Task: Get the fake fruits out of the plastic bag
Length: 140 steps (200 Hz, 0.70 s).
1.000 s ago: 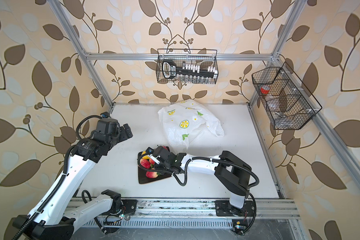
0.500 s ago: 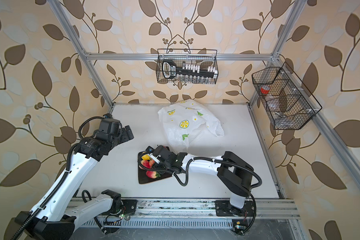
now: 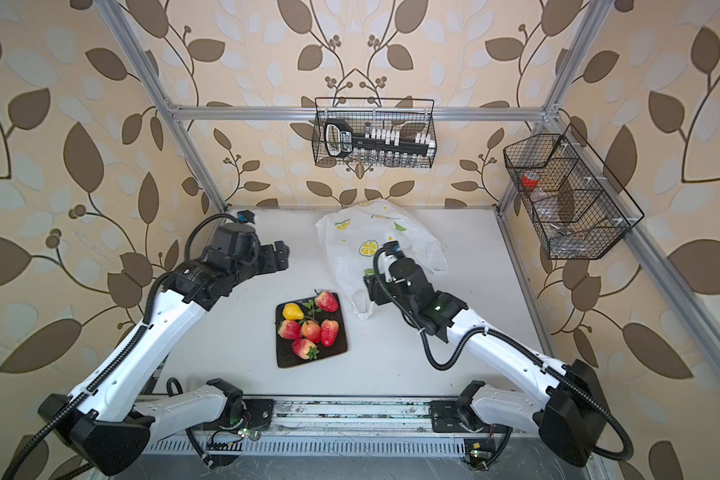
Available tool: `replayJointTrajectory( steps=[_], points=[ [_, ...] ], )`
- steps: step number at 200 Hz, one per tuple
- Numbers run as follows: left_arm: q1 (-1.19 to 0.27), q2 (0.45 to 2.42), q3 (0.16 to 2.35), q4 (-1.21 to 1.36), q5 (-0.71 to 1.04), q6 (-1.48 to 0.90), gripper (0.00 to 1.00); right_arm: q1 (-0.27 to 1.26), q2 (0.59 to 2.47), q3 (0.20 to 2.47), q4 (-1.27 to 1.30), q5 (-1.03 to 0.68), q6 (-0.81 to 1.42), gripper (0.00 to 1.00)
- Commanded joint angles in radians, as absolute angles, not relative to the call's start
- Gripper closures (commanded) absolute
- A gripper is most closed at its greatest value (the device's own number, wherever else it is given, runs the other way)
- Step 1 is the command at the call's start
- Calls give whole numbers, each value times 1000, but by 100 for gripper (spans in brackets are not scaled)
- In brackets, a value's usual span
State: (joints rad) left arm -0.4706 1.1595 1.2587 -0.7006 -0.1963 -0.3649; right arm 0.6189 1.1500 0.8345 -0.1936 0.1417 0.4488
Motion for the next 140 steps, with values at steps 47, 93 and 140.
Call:
replayJointTrajectory(
  steps=[47,93,140],
  points=[
    [-970,1433,1429,-759,-350,-373,2,258,1068,701,-316,54,601,33],
    [-1073,1704,1560,-897,-444,-393,1,238,1019,656,-313,56,639,33],
    [-1081,1867,1616,-858,-461,-336,5,238,965,611,-314,54,678,33]
  ],
)
